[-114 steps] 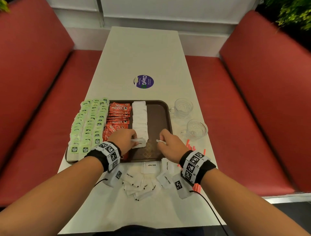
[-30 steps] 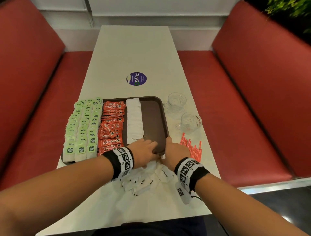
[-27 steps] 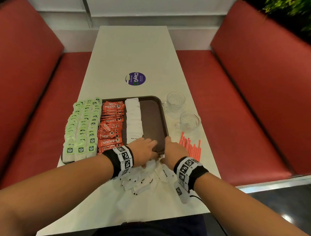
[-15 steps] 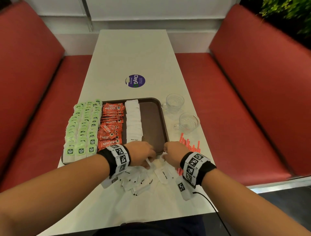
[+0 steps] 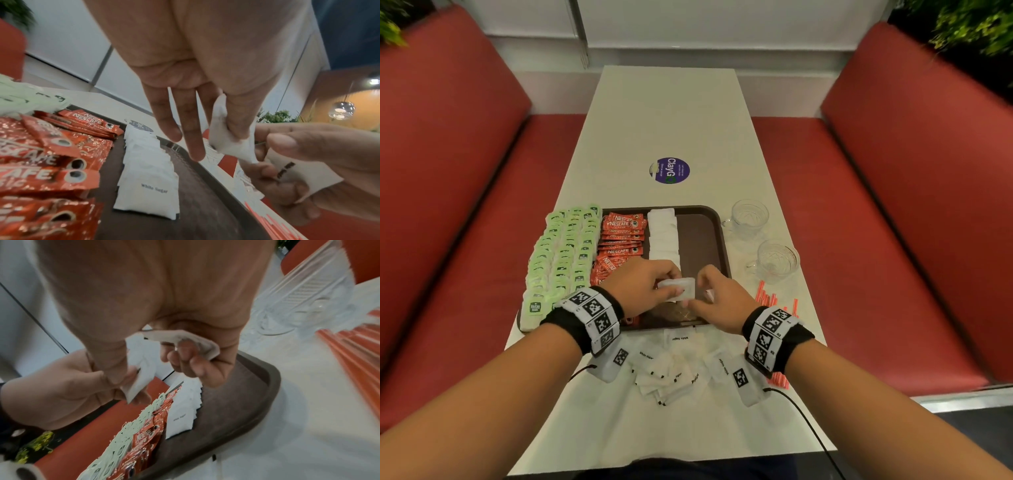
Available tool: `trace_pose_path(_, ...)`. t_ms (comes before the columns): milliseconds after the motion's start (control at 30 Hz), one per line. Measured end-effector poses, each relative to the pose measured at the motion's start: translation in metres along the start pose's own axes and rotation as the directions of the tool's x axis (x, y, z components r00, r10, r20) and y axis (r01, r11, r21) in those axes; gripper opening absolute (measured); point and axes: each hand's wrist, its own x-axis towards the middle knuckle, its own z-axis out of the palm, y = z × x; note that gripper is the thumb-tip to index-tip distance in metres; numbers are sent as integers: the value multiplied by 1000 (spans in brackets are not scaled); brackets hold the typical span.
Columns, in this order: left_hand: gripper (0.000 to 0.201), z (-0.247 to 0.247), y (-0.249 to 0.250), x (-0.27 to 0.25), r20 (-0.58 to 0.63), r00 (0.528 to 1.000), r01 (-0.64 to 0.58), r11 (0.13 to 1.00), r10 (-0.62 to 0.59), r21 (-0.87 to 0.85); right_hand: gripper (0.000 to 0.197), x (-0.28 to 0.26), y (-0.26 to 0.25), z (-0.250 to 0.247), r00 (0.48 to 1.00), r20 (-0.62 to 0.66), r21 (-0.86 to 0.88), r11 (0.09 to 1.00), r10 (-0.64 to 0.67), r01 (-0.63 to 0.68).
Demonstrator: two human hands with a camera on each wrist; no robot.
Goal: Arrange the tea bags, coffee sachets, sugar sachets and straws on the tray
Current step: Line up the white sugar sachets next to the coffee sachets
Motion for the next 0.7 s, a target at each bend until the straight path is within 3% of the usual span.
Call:
trace_pose_path(67,12,0,1,-1,-42,999,3,1000,-3,-5,30,7,-2,4,998,13,5,998,-61,61)
trace_pose_path(200,10,1,-8,0,-49,999,18,995,-23,-102,5,18,-4,7,990,20,-19,990,-141,141)
trace_pose_path(333,6,5,-18,3,-132,987,81,993,-91,-81,12,22,-2,8,995,53,-47,995,-87,90)
trace_pose_path(400,8,7,-25,6,-171,972,160,986,-164,-37,5,23,-1,4,997,73,-24,1000,-7,8)
trace_pose_path(567,12,14,-37,14,40,952,289,932,-305,219,26,22,4,-3,979,178,42,993,100,-109)
trace_pose_path(700,18,22,-39,22,11,938,325,893,-345,311,51,24,10,-3,968,232,-21,996,91,-88)
